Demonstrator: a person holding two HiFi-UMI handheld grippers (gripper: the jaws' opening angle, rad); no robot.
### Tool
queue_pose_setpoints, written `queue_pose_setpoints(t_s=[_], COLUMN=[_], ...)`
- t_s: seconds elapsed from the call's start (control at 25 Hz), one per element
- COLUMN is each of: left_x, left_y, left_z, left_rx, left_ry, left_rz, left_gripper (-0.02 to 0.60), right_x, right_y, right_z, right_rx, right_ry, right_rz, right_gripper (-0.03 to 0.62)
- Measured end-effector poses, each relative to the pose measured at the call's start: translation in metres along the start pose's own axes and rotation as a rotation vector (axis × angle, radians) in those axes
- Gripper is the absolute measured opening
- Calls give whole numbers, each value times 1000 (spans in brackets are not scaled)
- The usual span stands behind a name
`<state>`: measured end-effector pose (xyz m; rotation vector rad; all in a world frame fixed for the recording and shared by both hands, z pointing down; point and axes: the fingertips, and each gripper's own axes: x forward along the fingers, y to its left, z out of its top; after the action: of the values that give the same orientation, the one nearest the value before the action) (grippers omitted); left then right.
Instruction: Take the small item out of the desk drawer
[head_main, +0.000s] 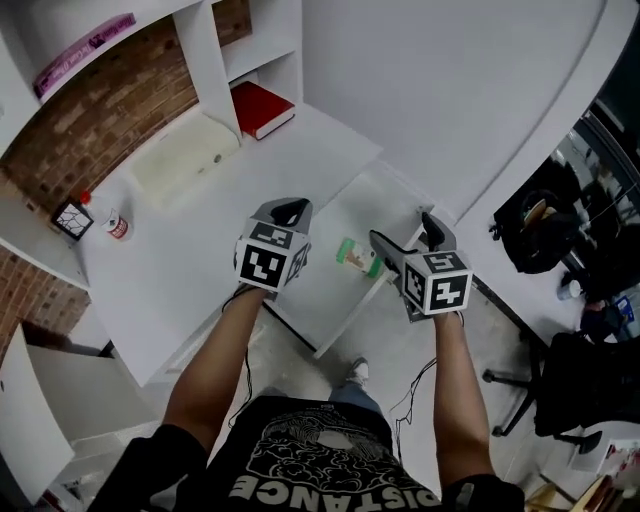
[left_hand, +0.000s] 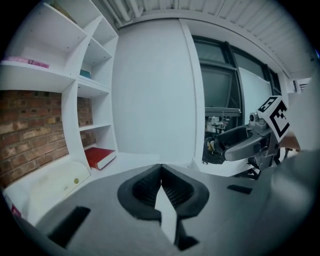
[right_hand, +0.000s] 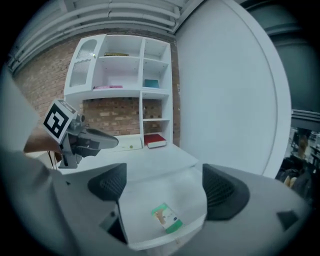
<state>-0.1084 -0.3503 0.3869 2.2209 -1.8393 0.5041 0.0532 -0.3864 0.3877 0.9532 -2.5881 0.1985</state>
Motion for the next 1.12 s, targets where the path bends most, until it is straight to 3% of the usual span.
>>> queue_pose_setpoints(t_s=[0.28, 0.68, 1.12], left_x=[10, 10, 1], left_y=[14, 21, 19], left_z=[18, 16, -18], left_rx=[-55, -115, -148], left_ry=[10, 19, 30], left_rz=[142, 276, 350], left_gripper=[8, 9, 9], right_x=[35, 65, 92], right_y=[-20, -23, 8], right_z=[21, 26, -32], right_rx=[-60, -139, -298], right_ry=[8, 50, 291], right_rz=[153, 316, 516], right_gripper=[471, 471, 472])
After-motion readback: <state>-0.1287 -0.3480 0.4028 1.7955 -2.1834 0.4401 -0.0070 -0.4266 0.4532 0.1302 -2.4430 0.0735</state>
